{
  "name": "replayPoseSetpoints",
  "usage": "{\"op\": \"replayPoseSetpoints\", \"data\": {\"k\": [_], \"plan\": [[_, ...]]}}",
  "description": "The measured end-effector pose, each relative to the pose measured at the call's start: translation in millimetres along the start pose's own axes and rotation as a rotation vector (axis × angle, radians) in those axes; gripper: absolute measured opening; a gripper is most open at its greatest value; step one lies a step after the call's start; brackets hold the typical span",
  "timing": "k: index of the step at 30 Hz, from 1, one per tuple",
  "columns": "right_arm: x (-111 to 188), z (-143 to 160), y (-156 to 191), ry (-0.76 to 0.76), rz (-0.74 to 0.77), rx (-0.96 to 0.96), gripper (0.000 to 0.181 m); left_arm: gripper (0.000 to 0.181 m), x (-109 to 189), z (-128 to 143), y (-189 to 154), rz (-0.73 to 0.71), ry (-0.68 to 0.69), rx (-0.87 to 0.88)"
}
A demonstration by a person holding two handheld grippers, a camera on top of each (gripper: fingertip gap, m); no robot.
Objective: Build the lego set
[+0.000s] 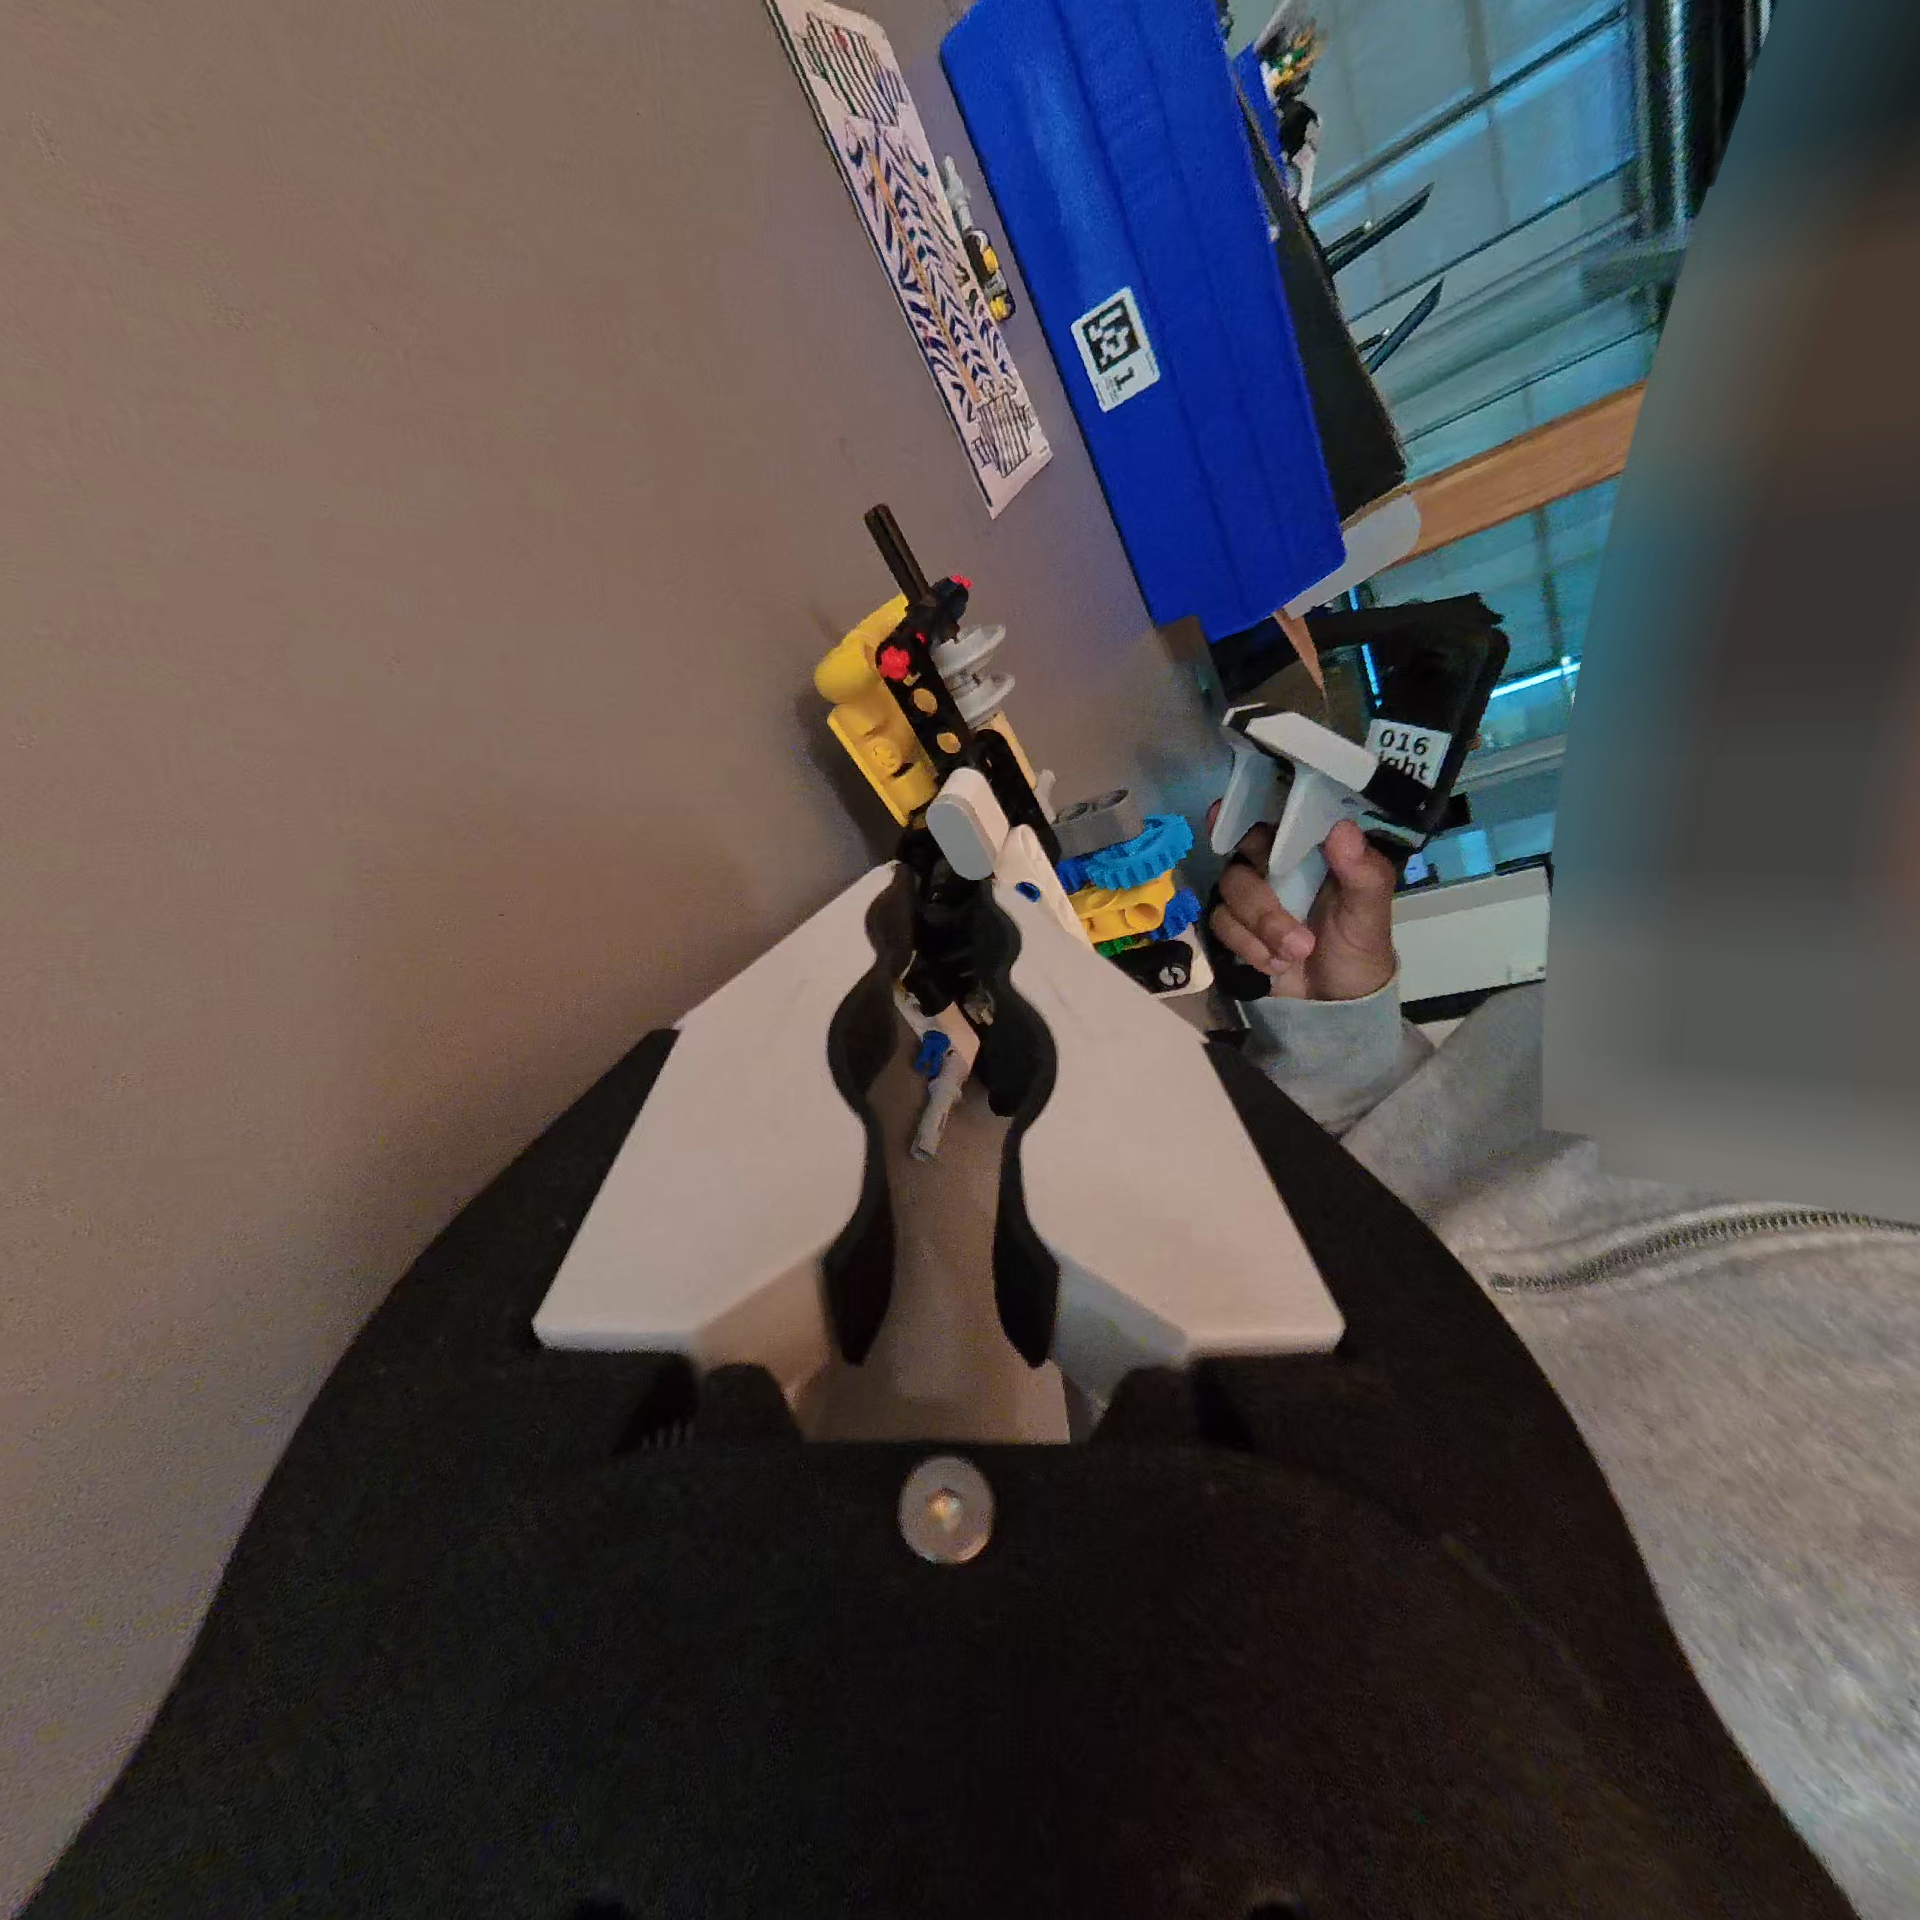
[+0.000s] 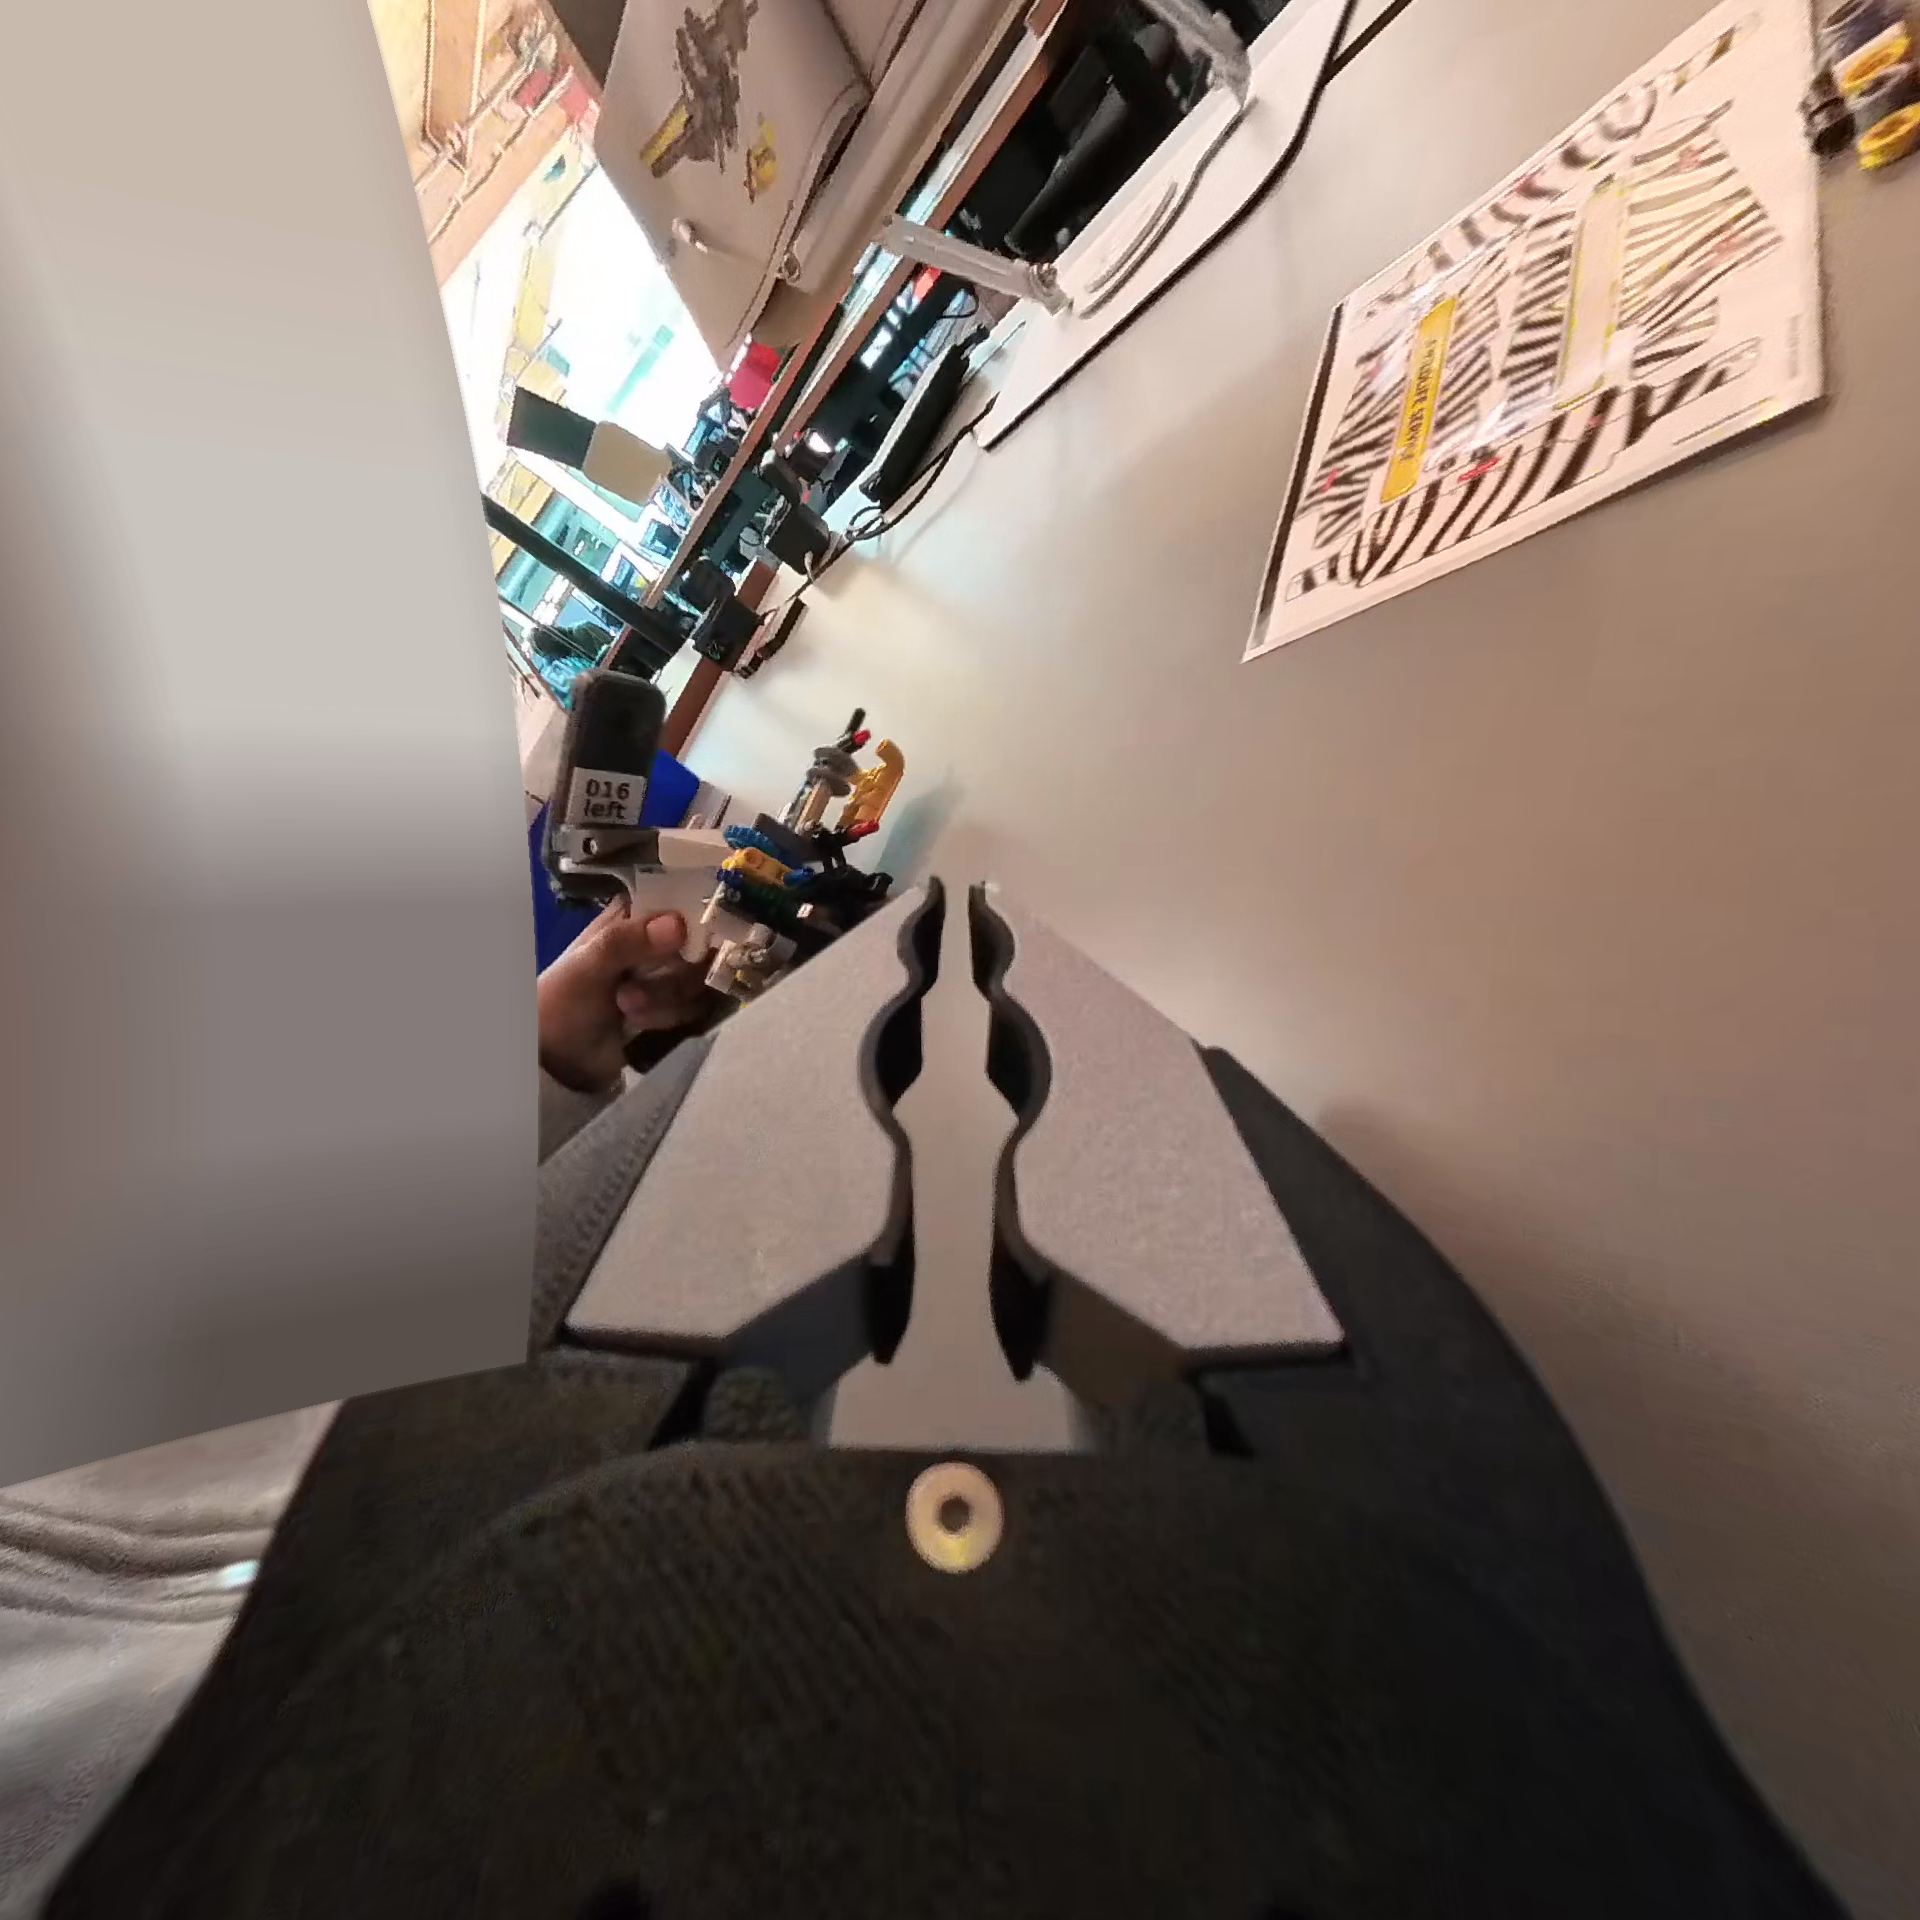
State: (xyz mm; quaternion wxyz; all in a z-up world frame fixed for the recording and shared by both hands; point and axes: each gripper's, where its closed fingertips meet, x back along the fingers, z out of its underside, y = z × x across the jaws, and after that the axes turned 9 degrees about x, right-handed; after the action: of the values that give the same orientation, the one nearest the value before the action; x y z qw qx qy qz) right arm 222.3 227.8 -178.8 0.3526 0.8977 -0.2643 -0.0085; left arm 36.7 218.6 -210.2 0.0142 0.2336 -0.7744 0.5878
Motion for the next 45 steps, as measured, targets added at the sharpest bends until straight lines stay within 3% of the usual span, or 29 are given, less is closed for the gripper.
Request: {"op": "replayPoseSetpoints", "data": {"k": [5,9,16,19,23,26,30,35,40,45], "plan": [[-4.4,5.8,11.8,0.024,-0.011,0.064,0.006,0.021,7.4,7.9,-4.7,0.045,0.044,0.006],[-7.1,9.3,21.0,0.030,-0.028,0.091,0.007,0.029,21.5,13.1,-3.1,0.021,-0.002,-0.046],[-16.6,5.5,31.4,0.003,0.020,0.243,0.013,0.031,58.7,4.8,-36.3,0.147,-0.284,-0.215],[-29.3,-8.9,33.2,-0.066,0.105,0.338,0.037,0.045,67.0,3.9,-46.7,0.216,-0.324,-0.249],[-49.4,-29.1,33.8,-0.144,0.260,0.567,0.053,0.059,65.6,12.6,-58.8,0.232,-0.313,-0.351],[-75.5,-30.2,41.1,-0.128,0.260,0.669,0.051,0.062,62.9,20.7,-66.3,0.191,-0.314,-0.469],[-95.4,-25.9,48.4,-0.091,0.184,0.659,0.047,0.061,62.9,25.5,-67.7,0.143,-0.335,-0.519],[-103.7,-19.8,49.2,-0.028,0.101,0.618,0.039,0.061,76.5,24.2,-66.9,0.174,-0.398,-0.454],[-100.7,-21.7,49.5,-0.045,0.093,0.596,0.039,0.061,81.5,20.0,-64.5,0.184,-0.426,-0.420],[-96.4,-4.0,51.7,0.038,0.106,0.606,0.038,0.061,80.1,20.5,-64.3,0.154,-0.430,-0.443]]}}
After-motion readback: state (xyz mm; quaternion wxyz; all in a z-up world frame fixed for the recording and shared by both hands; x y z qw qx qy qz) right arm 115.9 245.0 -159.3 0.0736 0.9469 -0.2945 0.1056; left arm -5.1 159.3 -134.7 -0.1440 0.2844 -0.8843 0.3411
